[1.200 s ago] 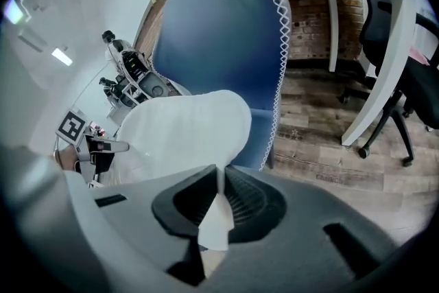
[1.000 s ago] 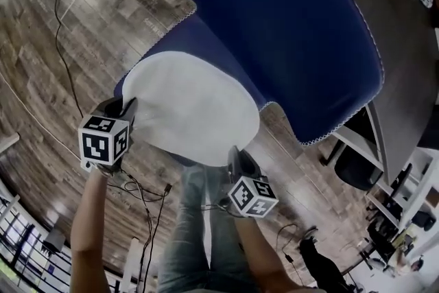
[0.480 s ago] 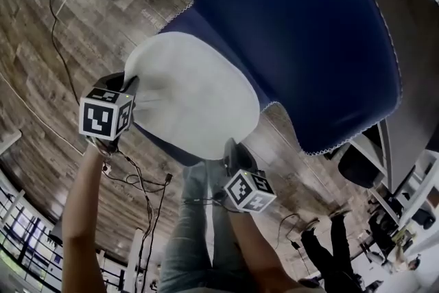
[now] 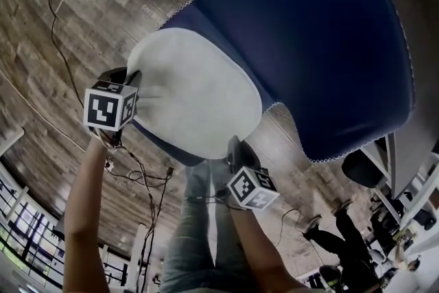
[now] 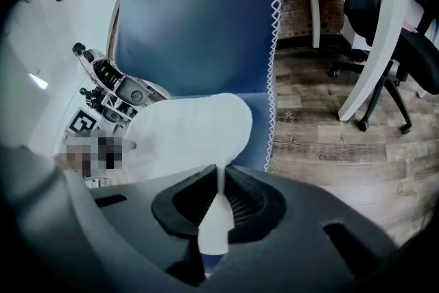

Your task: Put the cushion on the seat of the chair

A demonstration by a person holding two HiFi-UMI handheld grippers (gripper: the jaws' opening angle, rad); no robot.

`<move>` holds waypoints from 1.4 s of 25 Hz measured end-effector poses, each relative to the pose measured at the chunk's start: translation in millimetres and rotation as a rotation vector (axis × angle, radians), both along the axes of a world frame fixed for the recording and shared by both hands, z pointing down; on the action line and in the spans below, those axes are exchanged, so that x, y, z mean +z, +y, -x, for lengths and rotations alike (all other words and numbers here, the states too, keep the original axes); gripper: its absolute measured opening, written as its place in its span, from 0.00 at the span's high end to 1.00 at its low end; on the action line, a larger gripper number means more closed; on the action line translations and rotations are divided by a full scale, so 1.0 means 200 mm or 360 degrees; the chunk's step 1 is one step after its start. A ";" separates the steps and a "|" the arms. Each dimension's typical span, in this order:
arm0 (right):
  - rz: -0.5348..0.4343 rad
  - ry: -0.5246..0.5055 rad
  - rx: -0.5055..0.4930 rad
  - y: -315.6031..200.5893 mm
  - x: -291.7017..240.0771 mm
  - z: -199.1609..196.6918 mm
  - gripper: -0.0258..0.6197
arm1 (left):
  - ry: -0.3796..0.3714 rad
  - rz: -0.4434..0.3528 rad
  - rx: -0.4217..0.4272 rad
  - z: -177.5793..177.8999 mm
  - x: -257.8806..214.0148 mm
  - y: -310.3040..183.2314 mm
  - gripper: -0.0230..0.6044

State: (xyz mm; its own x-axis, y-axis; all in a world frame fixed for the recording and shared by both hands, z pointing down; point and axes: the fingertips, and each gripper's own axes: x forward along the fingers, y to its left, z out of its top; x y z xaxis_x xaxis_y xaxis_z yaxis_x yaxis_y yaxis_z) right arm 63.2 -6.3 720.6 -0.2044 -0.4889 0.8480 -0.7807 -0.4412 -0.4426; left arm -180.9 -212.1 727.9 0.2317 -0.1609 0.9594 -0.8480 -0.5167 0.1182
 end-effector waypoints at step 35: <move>0.0119 0.0079 0.0036 0.01 0.11 -0.08 0.81 | 0.0040 0.0030 -0.0026 0.06 0.16 -0.07 0.66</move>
